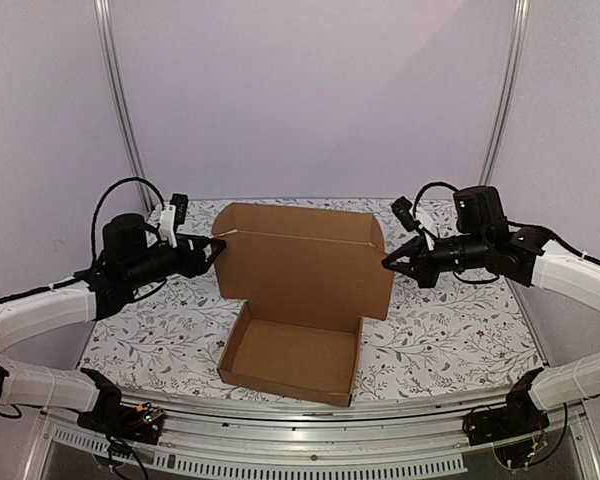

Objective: Fold the paper box

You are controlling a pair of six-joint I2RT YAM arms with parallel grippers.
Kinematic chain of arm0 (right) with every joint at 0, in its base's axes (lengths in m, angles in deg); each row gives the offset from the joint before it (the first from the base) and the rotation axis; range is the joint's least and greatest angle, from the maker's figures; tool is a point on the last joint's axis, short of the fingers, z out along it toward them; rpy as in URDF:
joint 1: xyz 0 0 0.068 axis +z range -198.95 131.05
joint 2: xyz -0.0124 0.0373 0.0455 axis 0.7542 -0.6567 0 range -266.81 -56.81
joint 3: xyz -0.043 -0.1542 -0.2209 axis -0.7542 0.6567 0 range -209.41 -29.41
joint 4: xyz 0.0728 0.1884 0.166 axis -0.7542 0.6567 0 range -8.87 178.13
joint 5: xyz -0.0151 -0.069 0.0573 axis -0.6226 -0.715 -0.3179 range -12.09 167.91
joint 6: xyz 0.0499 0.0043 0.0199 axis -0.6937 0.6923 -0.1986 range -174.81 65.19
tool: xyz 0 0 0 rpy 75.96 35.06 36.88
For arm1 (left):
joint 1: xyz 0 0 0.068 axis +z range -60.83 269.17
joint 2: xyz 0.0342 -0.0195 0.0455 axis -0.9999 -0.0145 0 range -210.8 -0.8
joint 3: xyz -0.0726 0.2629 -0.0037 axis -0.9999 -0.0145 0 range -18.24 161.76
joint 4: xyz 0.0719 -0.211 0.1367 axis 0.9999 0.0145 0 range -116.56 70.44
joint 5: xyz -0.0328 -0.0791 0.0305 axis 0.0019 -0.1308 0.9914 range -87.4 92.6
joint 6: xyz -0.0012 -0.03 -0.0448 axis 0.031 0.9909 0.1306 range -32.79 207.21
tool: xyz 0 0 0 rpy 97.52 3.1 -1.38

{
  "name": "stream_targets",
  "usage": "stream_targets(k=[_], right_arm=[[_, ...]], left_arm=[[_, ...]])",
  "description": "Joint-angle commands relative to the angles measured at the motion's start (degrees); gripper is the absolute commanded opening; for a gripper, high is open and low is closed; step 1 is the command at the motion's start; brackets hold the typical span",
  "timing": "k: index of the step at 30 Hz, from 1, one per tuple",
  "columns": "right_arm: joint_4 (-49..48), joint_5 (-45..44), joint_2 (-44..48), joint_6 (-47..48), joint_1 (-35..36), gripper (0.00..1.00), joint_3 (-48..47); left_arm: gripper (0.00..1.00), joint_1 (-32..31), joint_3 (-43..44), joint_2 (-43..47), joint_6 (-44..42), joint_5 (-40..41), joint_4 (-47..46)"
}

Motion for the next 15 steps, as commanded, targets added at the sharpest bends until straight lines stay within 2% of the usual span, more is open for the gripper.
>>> stream_targets(k=[1,5,15], right_arm=[[1.2,1.4,0.6,0.2,-0.2,0.0,-0.5],[1.2,1.6,1.0,-0.1,-0.2,0.0,-0.3],[1.2,1.3,1.9,-0.1,-0.2,0.0,-0.4]], left_arm=[[0.56,1.4,-1.2,-1.7,-0.5,-5.6,-4.1],[0.48,1.6,-0.8,-3.1,-0.4,-8.8,-5.1],[0.33,1.8,-0.8,-4.0,-0.1,-10.0,-4.8]])
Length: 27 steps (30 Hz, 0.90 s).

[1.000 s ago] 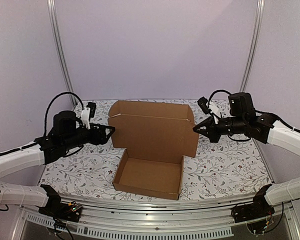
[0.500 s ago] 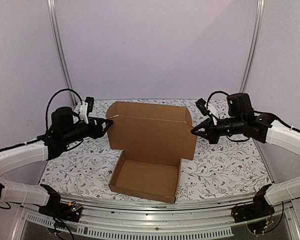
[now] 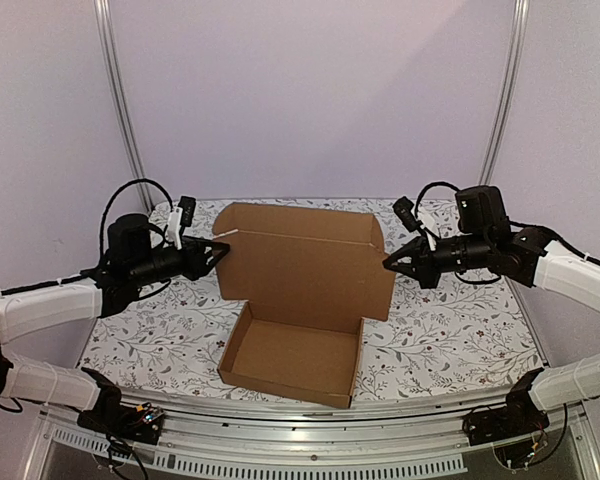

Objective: Fold the paper box

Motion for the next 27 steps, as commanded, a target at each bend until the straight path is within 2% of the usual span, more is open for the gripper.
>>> stream_targets(k=[1,8,19,27], right_arm=[[0.7,0.4,1.0,0.0,-0.2,0.0,-0.5],[1.0,-0.7,0.6,-0.1,-0.2,0.0,-0.7],[1.4,-1.8,-0.8,-1.6,0.5,0.0,-2.4],[0.1,-16.2,-2.2,-4.9,7.7,0.0,-3.7]], left_arm=[[0.31,0.7,-0.6,-0.3,0.0,-1.7,-1.0],[0.23,0.6,0.2,0.9,1.2,-2.5,0.0],[0.04,-3.1,1.7,3.2,-1.4,2.5,6.0],[0.0,-9.7,3.5,4.5,-3.3,12.7,11.7]])
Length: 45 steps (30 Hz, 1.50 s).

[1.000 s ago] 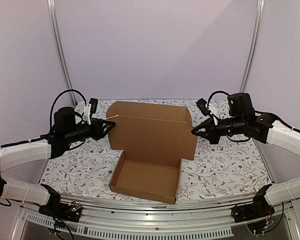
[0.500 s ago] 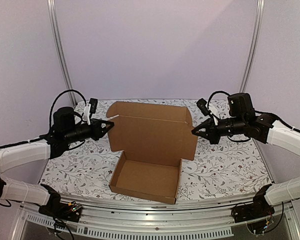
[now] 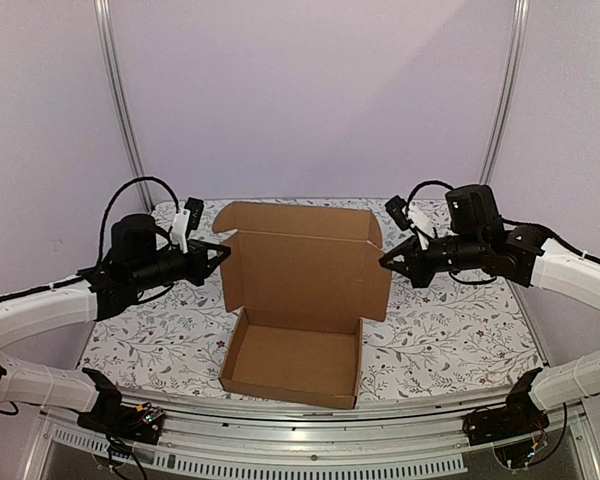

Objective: Fold the paper box

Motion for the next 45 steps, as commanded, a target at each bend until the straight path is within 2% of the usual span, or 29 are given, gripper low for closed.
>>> stream_targets(k=[1,14,18,30,35,45], right_arm=[[-1.6,-10.4,-1.3,-4.4,4.8,0.0,-1.9],[-6.8,-35.4,-1.5,-14.5,19.8,0.0,-1.2],[-9.7,-45.0,-2.2,-15.1,25.0,0.0,0.3],[-20.2,-66.0,-6.3,-18.7,36.3,0.0,3.5],[-23.2,-71.8,-8.1,-21.1,39.0,0.0,4.7],[-23.3,-75.0,-10.9,-24.3,41.7,0.0,5.6]], left_arm=[[0.0,-4.3,1.9,1.8,-1.0,7.8,5.2],[0.0,-16.2,1.3,3.6,3.4,23.0,7.6],[0.0,-20.1,0.9,4.3,3.0,28.1,9.0],[0.0,-31.1,-3.8,7.5,3.4,41.8,7.2],[0.0,-34.7,-5.5,7.2,6.1,47.1,5.8],[0.0,-39.4,-2.7,1.5,11.6,53.1,8.3]])
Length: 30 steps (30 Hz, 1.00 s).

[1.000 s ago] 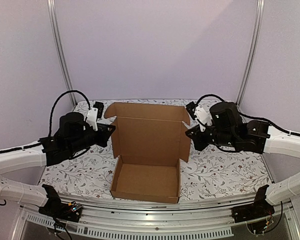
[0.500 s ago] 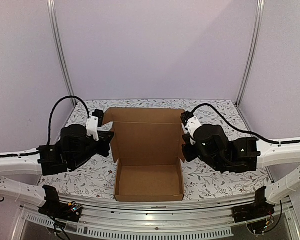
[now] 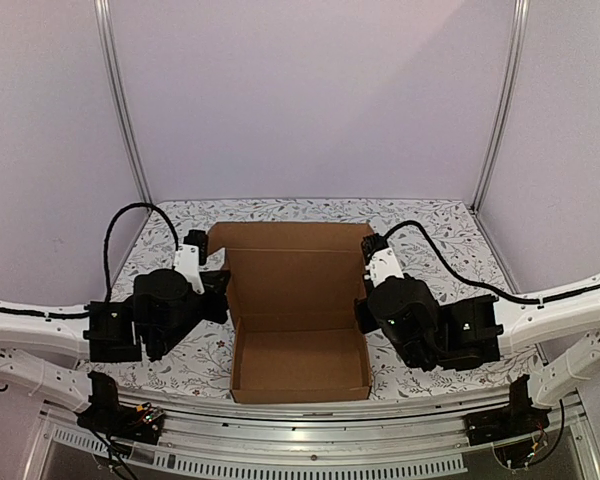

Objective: Fold the paper box

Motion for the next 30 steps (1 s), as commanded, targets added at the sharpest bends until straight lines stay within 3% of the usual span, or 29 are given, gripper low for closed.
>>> stream_targets(k=[1,30], right_arm=[[-5.0,1.7,-1.3,-1.8,2.6,0.0,0.8],[-2.2,-2.5,-2.2,-9.2,8.6,0.0,1.8]], left_arm=[[0.0,-4.7,0.8,-3.9,2.7,-4.4,3.4],[0.0,-17.4,0.6,-7.3,8.2,4.2,5.0]])
